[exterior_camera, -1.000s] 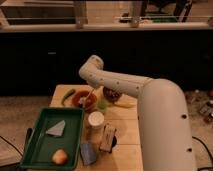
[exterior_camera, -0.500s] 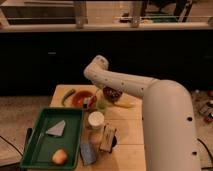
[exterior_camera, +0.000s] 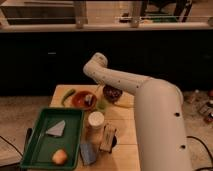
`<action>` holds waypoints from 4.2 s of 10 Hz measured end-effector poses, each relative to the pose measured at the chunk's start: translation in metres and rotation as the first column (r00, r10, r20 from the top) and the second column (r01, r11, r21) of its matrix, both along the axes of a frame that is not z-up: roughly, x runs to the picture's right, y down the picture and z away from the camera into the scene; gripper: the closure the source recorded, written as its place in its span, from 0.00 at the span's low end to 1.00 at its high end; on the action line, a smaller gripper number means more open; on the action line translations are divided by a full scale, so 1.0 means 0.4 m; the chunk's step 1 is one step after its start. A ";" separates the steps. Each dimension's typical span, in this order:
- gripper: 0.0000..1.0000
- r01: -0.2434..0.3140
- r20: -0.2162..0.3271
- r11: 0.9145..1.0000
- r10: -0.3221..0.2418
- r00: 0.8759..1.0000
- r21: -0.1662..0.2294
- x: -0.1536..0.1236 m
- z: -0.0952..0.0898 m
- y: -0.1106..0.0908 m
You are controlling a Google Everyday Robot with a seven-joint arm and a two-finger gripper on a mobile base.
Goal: Wipe red bowl with brush
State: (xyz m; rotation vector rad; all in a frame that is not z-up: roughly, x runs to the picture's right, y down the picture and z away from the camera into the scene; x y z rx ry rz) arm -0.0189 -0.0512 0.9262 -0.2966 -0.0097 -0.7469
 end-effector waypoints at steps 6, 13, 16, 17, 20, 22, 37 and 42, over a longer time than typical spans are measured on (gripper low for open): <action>0.91 0.029 0.088 1.000 -0.030 0.996 0.010 -0.104 -0.017 -0.009; 0.91 0.097 0.166 0.995 -0.092 0.982 -0.025 -0.094 -0.069 0.083; 0.91 0.081 0.120 0.997 -0.079 0.990 -0.010 -0.029 -0.071 0.078; 0.91 0.075 0.106 0.997 -0.074 0.992 -0.003 -0.018 -0.070 0.073; 0.91 0.050 0.045 0.999 -0.050 0.998 0.015 0.031 -0.059 0.053; 0.91 0.026 0.017 0.999 -0.026 1.000 0.026 0.041 -0.044 0.031; 0.91 0.022 0.119 1.000 -0.024 0.993 0.014 -0.115 -0.031 0.034; 0.91 -0.025 0.115 1.000 0.023 0.993 0.009 -0.041 -0.048 0.039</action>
